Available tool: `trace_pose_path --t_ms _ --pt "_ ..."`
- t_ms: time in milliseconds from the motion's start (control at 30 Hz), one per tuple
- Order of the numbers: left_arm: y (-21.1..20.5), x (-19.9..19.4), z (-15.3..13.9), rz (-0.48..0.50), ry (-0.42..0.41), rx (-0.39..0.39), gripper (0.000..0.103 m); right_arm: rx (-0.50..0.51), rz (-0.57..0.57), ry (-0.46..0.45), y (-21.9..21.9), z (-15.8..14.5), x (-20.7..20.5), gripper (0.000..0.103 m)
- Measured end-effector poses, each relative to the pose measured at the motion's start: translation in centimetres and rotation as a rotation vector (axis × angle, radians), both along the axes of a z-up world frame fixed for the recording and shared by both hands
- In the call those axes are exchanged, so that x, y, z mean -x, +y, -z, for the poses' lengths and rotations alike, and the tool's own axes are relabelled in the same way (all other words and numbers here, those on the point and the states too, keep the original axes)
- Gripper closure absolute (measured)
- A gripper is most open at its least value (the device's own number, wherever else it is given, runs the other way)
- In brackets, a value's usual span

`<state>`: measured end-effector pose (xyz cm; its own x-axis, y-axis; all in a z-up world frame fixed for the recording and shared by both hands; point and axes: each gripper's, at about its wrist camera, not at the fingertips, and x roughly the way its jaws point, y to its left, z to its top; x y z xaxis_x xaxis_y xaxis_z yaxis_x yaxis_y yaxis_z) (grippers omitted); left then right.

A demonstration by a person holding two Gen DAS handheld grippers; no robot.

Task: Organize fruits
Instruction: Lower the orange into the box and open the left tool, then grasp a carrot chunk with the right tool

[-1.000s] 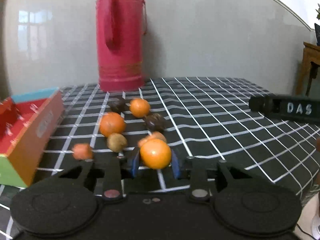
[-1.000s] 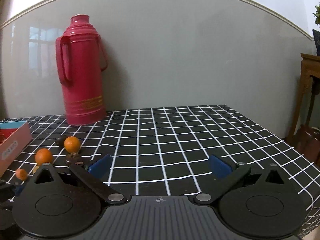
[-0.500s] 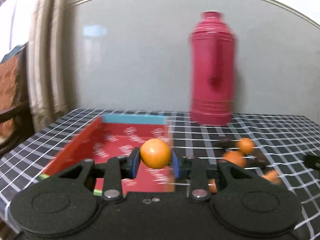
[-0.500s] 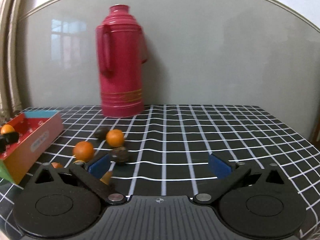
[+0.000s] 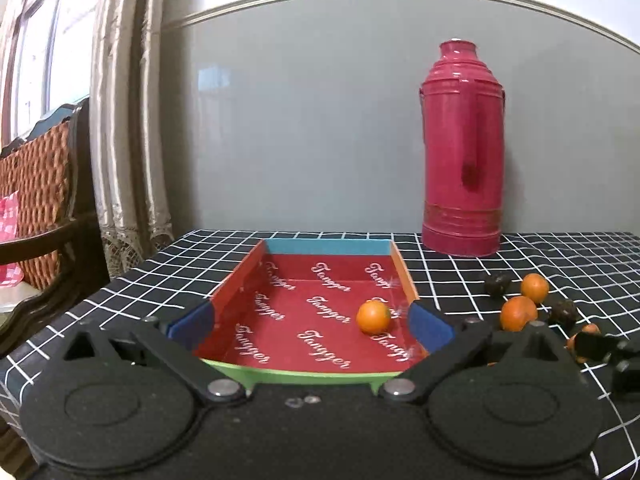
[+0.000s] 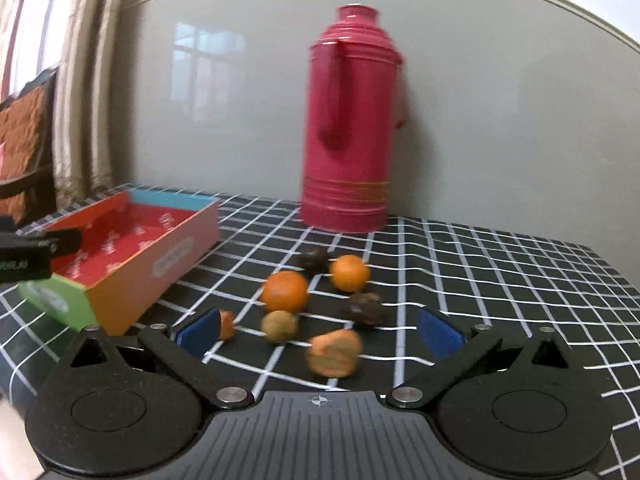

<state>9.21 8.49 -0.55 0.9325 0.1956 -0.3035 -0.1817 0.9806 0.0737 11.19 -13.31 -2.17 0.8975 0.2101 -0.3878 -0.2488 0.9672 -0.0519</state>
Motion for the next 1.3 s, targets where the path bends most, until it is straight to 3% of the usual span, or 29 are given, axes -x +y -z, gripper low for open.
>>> trace_pose_path --t_ms 333,400,433,567,667,867,967,1133,1300 --pt "3.9 2.2 -0.4 -0.073 0.009 0.044 0.006 0.021 -0.066 0.018 4.9 1.1 -0.8 0.001" --pt "4.6 2.5 -0.4 -0.084 0.009 0.049 0.006 0.019 -0.079 0.025 5.6 1.2 -1.1 0.030" --pt "4.9 2.6 -0.4 -0.090 0.009 0.053 0.006 0.017 -0.084 0.041 6.1 1.4 -1.4 0.035" --pt "5.9 3.0 -0.5 -0.105 0.009 0.064 0.006 0.002 -0.079 0.077 7.2 2.0 -2.6 0.040" --pt "6.4 3.1 -0.6 -0.110 0.009 0.074 0.006 0.010 -0.059 0.092 8.0 2.4 -3.2 0.051" --pt "6.6 3.2 -0.7 -0.095 0.007 0.082 0.006 -0.001 -0.011 0.147 8.5 3.3 -4.6 0.053" --pt "6.4 3.1 -0.7 -0.088 0.008 0.079 0.006 -0.009 0.001 0.167 8.4 3.4 -4.9 0.078" --pt "6.4 3.1 -0.7 -0.092 0.003 0.087 0.006 -0.032 0.006 0.158 8.0 3.2 -4.6 0.079" --pt "6.5 3.3 -0.7 -0.092 -0.001 0.076 0.006 -0.070 -0.008 0.085 7.5 1.9 -3.8 0.079"
